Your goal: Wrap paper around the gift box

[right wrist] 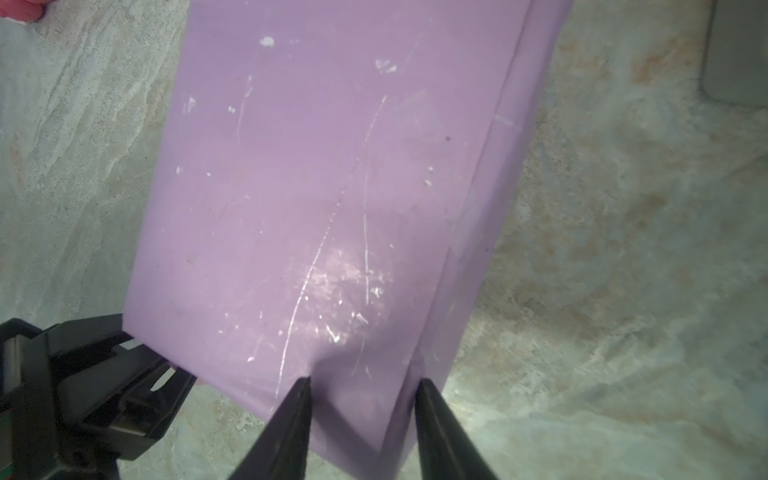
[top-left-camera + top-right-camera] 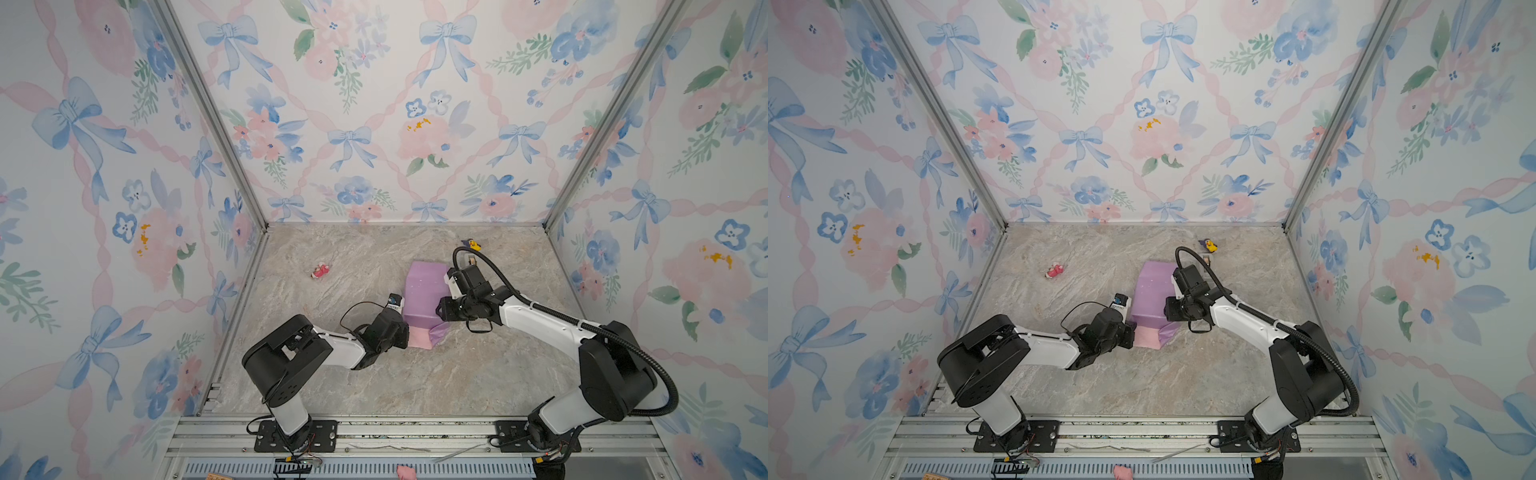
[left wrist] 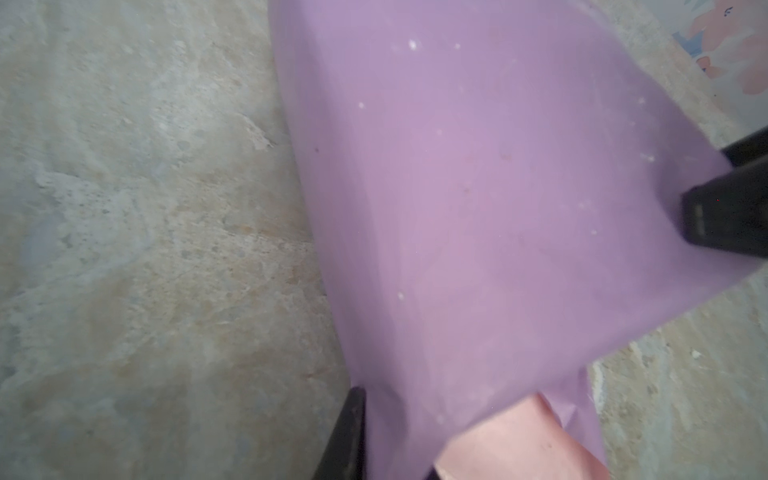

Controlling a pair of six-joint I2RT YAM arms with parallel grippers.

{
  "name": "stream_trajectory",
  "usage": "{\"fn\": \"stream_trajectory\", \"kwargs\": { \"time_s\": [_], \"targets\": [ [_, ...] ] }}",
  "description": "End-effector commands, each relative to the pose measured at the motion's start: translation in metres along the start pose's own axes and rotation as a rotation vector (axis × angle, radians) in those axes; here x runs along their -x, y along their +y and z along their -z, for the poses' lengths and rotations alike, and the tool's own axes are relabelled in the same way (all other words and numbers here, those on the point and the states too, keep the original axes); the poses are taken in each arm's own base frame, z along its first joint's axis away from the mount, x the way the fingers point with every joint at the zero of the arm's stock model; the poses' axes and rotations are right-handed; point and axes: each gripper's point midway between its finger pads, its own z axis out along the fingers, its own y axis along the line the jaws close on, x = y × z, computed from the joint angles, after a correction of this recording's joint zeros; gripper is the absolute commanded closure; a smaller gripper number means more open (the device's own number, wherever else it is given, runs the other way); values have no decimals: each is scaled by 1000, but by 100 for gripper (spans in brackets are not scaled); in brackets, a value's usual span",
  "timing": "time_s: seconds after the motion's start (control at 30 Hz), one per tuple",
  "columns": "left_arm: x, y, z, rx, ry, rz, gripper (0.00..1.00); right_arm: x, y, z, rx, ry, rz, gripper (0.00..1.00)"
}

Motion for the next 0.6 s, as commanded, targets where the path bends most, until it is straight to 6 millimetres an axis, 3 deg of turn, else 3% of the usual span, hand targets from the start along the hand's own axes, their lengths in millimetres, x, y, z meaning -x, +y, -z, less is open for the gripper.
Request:
{"fn": "stream_trajectory", "kwargs": {
  "time_s": [0.0, 0.1, 0.17, 0.2, 0.37, 0.57],
  "targets": [
    [-8, 5, 0, 37, 29, -18, 78, -10, -7, -3, -13, 34, 1, 57],
    [-12, 7, -1, 49, 41, -23, 79, -8, -6, -1, -11, 30, 4, 57],
    [-13, 7, -2, 54, 46, -27, 96, -8, -6, 0, -9, 26, 5, 57],
    [-13, 7, -2, 58, 47, -29, 100, -9, -6, 0, -11, 29, 6, 57],
    [-9, 4, 3, 55, 34, -32, 100, -11, -8, -2, -15, 38, 2, 57],
    [-2, 2, 6, 53, 17, -45, 78, -10, -7, 0, -12, 31, 0, 57]
  ]
}}
